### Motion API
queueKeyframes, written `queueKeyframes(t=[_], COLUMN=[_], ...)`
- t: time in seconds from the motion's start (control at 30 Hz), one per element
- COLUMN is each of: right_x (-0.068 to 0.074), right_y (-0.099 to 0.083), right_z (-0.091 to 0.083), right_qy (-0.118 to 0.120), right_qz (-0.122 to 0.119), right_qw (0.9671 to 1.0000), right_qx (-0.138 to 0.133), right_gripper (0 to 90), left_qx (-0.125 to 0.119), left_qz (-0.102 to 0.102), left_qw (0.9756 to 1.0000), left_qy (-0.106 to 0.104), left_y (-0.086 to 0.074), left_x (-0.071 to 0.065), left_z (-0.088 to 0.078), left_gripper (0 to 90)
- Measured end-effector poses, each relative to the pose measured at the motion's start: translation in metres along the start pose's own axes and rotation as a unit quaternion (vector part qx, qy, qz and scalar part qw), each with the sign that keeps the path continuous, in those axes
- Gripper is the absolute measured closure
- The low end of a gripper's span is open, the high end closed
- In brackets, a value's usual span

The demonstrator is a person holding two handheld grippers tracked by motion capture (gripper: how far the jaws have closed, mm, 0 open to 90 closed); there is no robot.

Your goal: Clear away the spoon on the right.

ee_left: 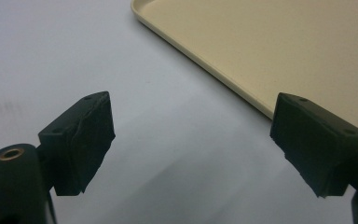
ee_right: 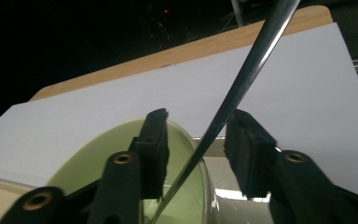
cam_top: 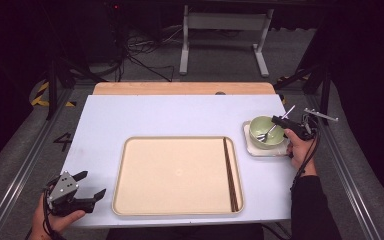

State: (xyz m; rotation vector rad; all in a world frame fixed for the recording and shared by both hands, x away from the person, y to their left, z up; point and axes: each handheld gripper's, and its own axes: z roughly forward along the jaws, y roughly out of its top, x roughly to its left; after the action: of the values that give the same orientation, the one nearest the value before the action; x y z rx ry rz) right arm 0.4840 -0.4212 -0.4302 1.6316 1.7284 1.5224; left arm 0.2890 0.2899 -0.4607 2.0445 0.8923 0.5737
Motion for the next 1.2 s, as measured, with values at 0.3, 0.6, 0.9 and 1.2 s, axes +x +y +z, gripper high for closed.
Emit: queueKeyframes(t=[0.3, 0.6, 0.9, 1.2], right_x=[0.000, 0.009, 0.029, 0.055], right_y=[0.002, 0.008, 0.017, 0.031], right_z=[-0.008, -0.023, -0.039, -0.060], right_qy=[0.007, 0.047, 0.049, 0.088], right_qz=[-0.003, -0.013, -0.057, -0.082], right_qw=[0.9998, 0.9977, 0.9953, 0.9877], right_qx=[-0.018, -0.047, -0.061, -0.100], right_gripper=[82.2, 89.5, 89.6, 89.7], left_qx=[0.006, 0.004, 0.002, 0.003], left_qz=[0.001, 0.005, 0.007, 0.009], left_qw=[1.0000, 1.0000, 1.0000, 1.0000], left_qy=[-0.002, 0.000, 0.002, 0.003], left_y=[-0.001, -0.001, -0.001, -0.001], left_x=[-0.001, -0.001, -0.001, 0.000], left_z=[0.001, 0.000, -0.002, -0.002], left_gripper=[14.3, 14.2, 14.2, 14.2])
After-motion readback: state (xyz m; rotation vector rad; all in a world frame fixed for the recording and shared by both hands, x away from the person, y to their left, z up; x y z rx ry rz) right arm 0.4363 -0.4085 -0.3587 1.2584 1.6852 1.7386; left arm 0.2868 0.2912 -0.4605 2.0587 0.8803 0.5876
